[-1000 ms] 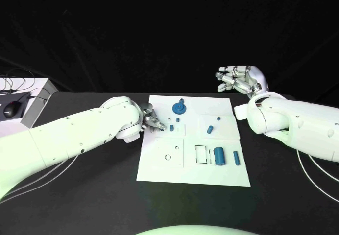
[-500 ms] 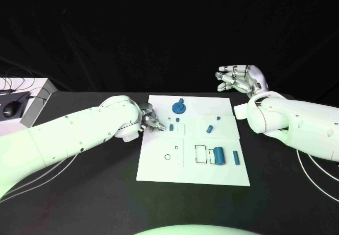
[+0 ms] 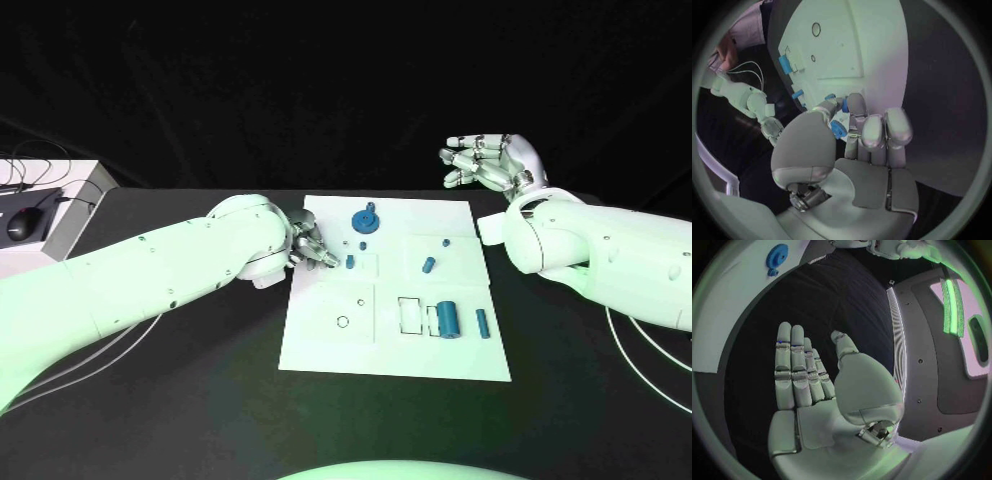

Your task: Assemble the parts on the task board

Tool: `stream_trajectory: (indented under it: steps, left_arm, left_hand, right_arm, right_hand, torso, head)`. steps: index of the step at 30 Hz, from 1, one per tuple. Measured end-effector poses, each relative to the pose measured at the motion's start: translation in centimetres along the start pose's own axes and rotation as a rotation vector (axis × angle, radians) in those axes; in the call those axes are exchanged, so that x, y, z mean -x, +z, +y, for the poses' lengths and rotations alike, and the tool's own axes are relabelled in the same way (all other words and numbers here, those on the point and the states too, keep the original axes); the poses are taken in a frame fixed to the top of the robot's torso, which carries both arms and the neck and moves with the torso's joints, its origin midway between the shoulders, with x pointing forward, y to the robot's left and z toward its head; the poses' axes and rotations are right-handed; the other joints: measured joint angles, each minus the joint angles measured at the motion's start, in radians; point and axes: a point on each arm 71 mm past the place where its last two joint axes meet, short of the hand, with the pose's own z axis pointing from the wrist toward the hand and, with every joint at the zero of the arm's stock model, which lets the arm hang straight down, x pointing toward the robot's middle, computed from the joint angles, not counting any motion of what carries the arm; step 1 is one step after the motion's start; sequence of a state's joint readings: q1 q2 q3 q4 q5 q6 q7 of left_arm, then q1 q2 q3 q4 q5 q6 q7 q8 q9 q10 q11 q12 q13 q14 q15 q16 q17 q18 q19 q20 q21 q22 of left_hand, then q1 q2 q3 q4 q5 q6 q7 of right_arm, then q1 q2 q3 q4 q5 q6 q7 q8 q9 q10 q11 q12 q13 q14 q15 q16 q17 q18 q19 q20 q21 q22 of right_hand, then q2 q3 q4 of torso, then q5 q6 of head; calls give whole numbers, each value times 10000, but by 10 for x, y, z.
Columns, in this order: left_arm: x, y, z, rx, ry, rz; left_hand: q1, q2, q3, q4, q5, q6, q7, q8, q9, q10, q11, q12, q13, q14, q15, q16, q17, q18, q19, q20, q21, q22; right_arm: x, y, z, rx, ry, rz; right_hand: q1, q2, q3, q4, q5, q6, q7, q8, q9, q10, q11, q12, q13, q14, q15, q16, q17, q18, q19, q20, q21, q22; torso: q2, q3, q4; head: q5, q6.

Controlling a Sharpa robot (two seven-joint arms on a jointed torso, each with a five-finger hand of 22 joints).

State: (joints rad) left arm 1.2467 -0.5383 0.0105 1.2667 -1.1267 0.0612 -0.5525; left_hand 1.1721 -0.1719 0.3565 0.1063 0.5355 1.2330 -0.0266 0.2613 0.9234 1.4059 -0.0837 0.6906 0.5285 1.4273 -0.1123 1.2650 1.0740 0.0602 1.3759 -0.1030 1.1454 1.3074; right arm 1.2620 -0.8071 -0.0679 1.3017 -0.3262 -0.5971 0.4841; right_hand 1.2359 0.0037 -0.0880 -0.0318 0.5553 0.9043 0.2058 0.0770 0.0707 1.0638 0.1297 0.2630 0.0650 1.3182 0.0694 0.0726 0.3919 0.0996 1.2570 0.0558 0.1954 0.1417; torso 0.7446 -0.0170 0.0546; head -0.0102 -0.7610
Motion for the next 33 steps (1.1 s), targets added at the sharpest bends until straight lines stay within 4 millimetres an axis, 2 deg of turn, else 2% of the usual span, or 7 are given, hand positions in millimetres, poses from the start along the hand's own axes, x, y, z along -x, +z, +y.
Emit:
stream_trajectory:
  steps: [12,17,33]
  left_arm:
    - [5,5,-3,-48,295,216]
    - [7,6,-3,-50,317,426]
    - [10,5,0,-8,154,1148]
  left_hand:
    - [22,-22,43,43,-36,-8,-9,-56,2,-22,15,57,-100,0,0,0,73,0,-2,-2,0,-1]
    - [22,-22,44,44,-8,-2,-15,-175,-6,-34,27,57,-123,28,28,0,106,1,-2,-2,36,-1]
    - [19,-16,23,23,-8,79,-35,-256,12,-55,49,57,-150,36,36,1,141,0,-2,-3,36,-1]
  right_arm:
    - [-1,0,0,5,13,22]
    - [-1,0,0,2,16,28]
    - [-2,1,0,7,33,56]
  right_hand:
    - [0,0,0,0,0,2,-2,0,0,0,0,0,0,0,0,0,-14,-1,0,0,43,-21]
    - [0,0,0,0,0,2,-3,0,0,0,0,0,0,0,0,0,-13,-1,0,0,42,-21]
    - [0,0,0,0,0,13,-13,0,0,0,0,0,0,0,0,0,-11,0,0,0,41,-20]
  torso:
    - [12,8,-16]
    - [12,8,-9]
    - [-7,-4,11]
  head:
    - [-8,11]
    - [-24,-7]
    - [-10,-36]
